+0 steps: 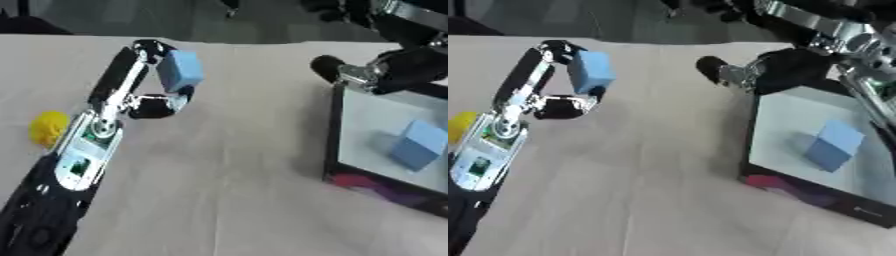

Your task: Pick up the objects with one hand, pass them to the other hand, and then place them into the box on the other side of the table.

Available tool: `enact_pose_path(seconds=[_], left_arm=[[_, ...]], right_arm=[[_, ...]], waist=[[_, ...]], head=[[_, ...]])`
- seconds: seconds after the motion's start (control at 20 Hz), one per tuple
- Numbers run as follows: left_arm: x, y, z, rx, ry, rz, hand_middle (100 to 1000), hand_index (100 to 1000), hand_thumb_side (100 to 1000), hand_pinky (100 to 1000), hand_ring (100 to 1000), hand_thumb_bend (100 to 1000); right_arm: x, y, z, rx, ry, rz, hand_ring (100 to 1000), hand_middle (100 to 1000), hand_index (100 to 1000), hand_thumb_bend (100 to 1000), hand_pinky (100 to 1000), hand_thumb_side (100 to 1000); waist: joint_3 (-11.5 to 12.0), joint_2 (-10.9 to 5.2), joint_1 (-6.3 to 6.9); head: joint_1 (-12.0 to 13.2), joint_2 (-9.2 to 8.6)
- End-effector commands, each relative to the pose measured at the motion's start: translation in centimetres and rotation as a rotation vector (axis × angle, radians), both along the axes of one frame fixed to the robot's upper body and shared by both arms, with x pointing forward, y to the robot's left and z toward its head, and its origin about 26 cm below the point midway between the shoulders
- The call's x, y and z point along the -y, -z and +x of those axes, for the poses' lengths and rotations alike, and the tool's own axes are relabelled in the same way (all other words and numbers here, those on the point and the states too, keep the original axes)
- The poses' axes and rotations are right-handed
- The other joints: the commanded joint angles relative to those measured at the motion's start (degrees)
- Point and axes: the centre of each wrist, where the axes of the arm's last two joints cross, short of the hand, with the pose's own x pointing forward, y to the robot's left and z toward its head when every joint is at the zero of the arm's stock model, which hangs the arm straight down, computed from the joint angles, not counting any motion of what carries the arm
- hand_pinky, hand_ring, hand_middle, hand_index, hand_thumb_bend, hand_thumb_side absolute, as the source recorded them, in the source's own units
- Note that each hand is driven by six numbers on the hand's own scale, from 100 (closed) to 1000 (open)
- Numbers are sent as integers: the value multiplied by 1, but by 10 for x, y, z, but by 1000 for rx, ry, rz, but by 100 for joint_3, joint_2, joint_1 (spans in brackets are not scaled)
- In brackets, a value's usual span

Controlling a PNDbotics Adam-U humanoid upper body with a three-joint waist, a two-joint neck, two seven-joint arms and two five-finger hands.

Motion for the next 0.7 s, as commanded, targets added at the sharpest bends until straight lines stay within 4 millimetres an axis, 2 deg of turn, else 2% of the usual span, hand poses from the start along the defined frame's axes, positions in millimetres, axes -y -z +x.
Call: enact_pose_path(seconds=[0.05,0.7], left_arm=[[8,-9,-5,38,56,-22,575,523,101,760,772,100],[30,-4,-10,31,198,-54,565,520,148,742,762,100]], right_arm=[[-3,-6,2,30,-5,-30,1000,978,947,268,974,456],[-24,-2,15,63,-62,-119,1000,958,937,340,963,370]], waist=[[15,-189,-83],[61,-174,-113]], head=[[-60,-59],[-119,-58]])
